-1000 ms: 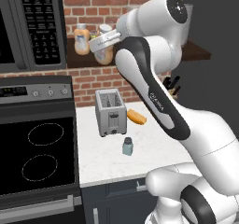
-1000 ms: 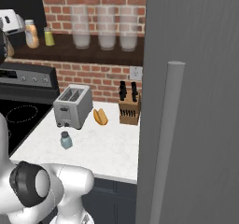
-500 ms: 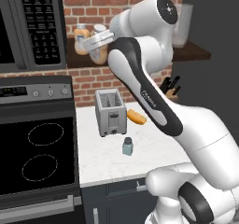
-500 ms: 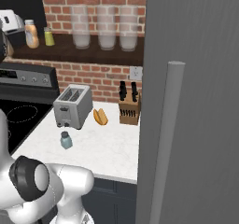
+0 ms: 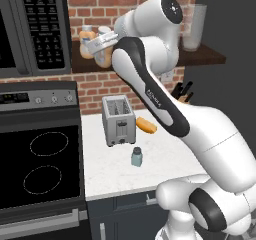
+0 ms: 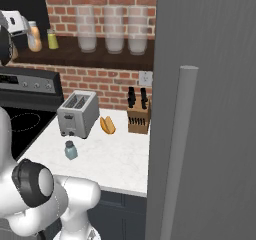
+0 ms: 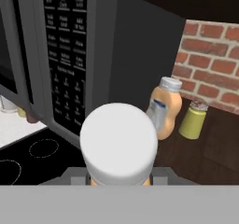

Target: Put the shaker and condiment bottle from the counter next to their counterparts in the cabinet.

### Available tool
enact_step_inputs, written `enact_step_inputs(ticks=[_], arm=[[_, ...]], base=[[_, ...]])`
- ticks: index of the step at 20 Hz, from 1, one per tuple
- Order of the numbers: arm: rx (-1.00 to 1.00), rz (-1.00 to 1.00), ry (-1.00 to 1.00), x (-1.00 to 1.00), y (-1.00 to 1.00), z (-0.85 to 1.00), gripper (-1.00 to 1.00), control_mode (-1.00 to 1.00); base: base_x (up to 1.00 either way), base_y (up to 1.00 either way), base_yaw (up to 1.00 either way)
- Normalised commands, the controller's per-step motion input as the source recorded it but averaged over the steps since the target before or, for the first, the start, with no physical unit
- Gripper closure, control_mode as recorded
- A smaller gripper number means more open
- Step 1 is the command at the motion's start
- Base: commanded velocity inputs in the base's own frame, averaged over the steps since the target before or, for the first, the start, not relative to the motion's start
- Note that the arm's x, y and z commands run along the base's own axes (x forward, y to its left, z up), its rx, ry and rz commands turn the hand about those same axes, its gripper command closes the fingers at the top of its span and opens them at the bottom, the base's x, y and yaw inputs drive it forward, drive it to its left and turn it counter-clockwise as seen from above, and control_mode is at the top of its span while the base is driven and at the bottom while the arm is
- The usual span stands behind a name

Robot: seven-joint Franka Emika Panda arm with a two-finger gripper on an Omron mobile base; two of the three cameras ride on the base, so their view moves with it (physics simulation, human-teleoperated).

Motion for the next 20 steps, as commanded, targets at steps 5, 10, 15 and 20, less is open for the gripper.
enact_step_inputs(ticks=[5,10,15,20], arm=[[0.0,0.0,0.01,0.25,0.08,-0.08,1.0,-1.0],[0.0,0.0,0.0,0.29,0.11,-0.07,1.0,-1.0],[0.0,0.0,0.01,0.28,0.13,-0.05,1.0,-1.0],[0.0,0.0,0.0,0.22,0.12,-0.08,1.0,-1.0]], base=[[0.0,0.0,0.0],[0.0,0.0,0.0],[0.0,0.0,0.0],[0.0,0.0,0.0]])
